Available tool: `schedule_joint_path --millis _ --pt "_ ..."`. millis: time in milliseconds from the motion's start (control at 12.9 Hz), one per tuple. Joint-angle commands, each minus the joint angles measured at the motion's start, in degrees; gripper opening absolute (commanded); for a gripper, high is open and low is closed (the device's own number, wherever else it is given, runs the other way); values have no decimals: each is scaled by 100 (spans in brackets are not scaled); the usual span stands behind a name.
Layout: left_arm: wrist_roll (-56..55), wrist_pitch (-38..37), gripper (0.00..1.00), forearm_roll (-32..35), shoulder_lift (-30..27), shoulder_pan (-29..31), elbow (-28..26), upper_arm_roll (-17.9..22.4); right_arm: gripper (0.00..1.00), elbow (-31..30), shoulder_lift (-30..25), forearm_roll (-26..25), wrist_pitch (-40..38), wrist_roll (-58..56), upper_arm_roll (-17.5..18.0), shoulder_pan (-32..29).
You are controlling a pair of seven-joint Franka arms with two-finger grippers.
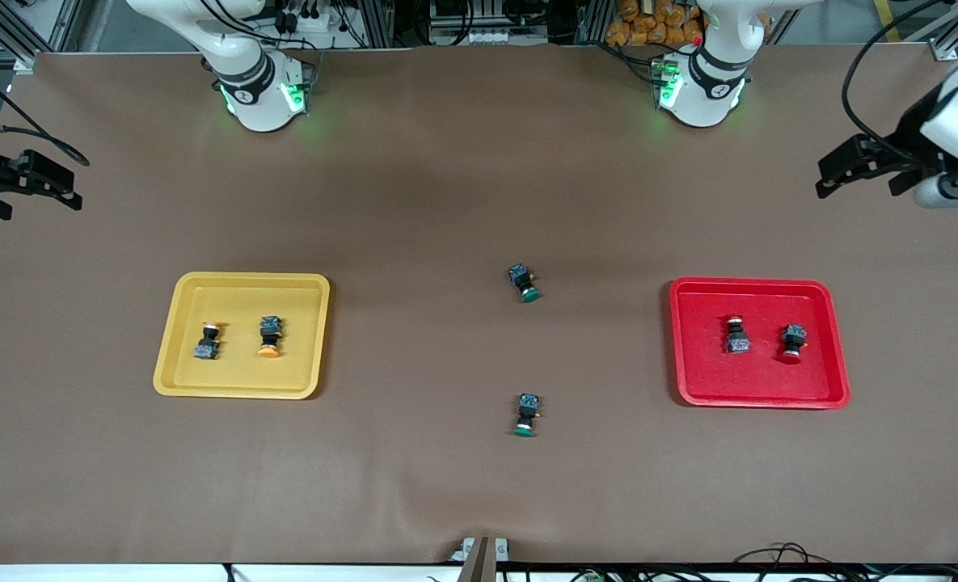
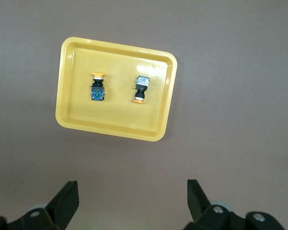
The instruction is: Place red and yellow buttons in trays
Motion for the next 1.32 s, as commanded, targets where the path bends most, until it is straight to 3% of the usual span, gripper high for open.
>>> schedule_joint_path --millis 0,233,621,1241 --pt "109 47 100 -140 19 12 -56 55 100 6 5 -219 -19 -39 40 -1" --pt "74 -59 100 -132 19 4 -47 11 100 6 84 -211 -1 -13 49 25" --pt "83 -50 100 -79 379 30 489 64 100 23 225 -228 376 -48 49 96" --pt "48 -59 100 -70 388 30 489 64 100 -20 287 -220 333 31 49 219"
